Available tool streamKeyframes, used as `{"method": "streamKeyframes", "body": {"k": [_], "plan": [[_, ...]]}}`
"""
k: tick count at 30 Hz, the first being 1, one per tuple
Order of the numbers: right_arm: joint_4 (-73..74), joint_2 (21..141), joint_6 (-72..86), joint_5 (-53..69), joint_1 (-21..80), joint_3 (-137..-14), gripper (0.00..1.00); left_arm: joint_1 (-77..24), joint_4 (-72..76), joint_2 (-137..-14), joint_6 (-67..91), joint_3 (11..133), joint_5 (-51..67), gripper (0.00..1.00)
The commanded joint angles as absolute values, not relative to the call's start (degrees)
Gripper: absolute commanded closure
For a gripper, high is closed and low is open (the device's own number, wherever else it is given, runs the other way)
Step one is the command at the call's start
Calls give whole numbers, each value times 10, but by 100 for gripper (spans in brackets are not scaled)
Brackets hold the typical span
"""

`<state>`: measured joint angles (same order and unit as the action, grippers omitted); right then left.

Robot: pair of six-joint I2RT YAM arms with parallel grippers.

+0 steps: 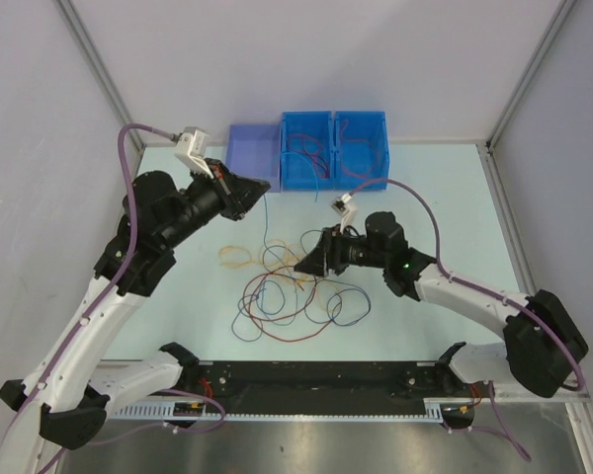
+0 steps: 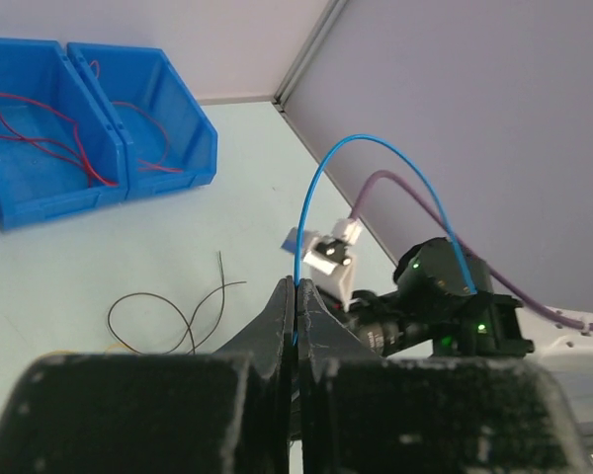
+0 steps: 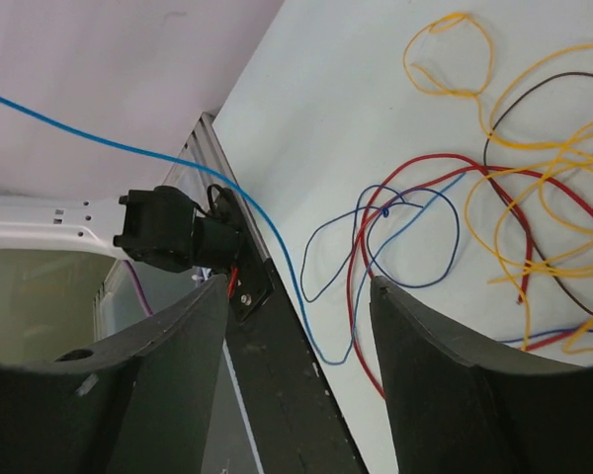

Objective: Untangle the cables

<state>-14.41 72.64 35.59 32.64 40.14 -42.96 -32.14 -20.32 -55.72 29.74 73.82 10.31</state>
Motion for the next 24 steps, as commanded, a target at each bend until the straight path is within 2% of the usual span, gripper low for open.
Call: {"method": "streamKeyframes", "body": {"k": [1, 8, 12, 13, 14, 16, 20, 24], "plan": [[-256, 787, 388, 300, 431, -437, 37, -323, -176, -548, 298, 750, 118, 100], [-301, 845, 419, 297, 460, -446, 43, -323, -178, -548, 288, 751, 111, 100], [-297, 853, 417, 294, 470, -448, 54, -323, -179, -548, 285, 751, 107, 100], [-295, 853, 416, 290, 472, -448, 58, -323, -179, -548, 283, 751, 108, 100], [-293, 854, 415, 288, 475, -448, 68, -323, -178, -547, 282, 751, 106, 100], [-284, 853, 412, 283, 476, -448, 76, -323, -180, -547, 281, 752, 101, 100], [-272, 845, 415, 283, 467, -453, 100, -323, -193, -540, 271, 754, 79, 100], [-206, 809, 407, 305, 409, -502, 100, -323, -248, -520, 272, 753, -21, 100]]}}
